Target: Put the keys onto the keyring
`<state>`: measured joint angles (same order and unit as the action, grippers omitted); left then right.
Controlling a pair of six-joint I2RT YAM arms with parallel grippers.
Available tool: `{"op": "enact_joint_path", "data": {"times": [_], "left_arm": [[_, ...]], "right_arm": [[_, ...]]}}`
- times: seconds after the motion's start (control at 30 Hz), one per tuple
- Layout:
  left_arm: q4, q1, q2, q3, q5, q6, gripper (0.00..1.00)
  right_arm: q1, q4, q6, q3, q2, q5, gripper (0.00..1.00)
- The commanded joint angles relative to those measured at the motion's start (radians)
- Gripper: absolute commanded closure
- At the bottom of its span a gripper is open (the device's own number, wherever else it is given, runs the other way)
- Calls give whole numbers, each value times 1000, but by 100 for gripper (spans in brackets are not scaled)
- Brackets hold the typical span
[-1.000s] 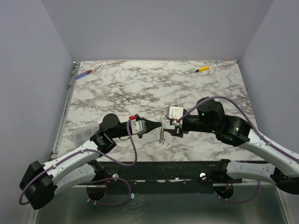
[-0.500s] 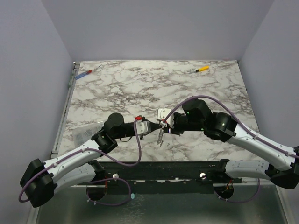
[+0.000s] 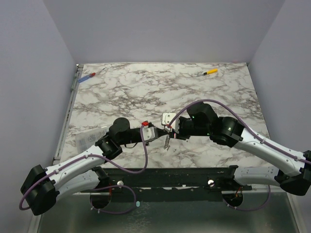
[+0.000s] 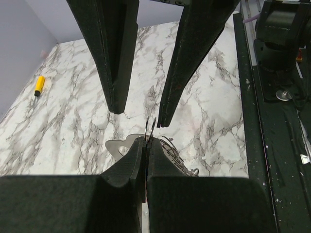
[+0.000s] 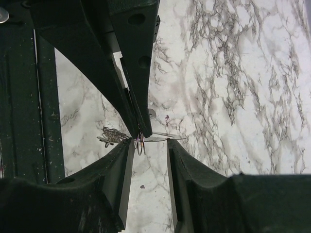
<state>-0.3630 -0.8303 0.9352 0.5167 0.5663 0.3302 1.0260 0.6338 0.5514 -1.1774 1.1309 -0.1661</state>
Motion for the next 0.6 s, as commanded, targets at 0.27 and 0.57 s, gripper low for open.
{"op": "enact_joint_path", "data": {"times": [0.27,0.57], "left_arm": [[-16,-9,-22,40,-25,15,100],[-16,-8,-27,40,-25,15,100]], "right_arm": [[3,-21,-2,21,12,-6,59],[3,-41,-7,42,14,-1,63]]}}
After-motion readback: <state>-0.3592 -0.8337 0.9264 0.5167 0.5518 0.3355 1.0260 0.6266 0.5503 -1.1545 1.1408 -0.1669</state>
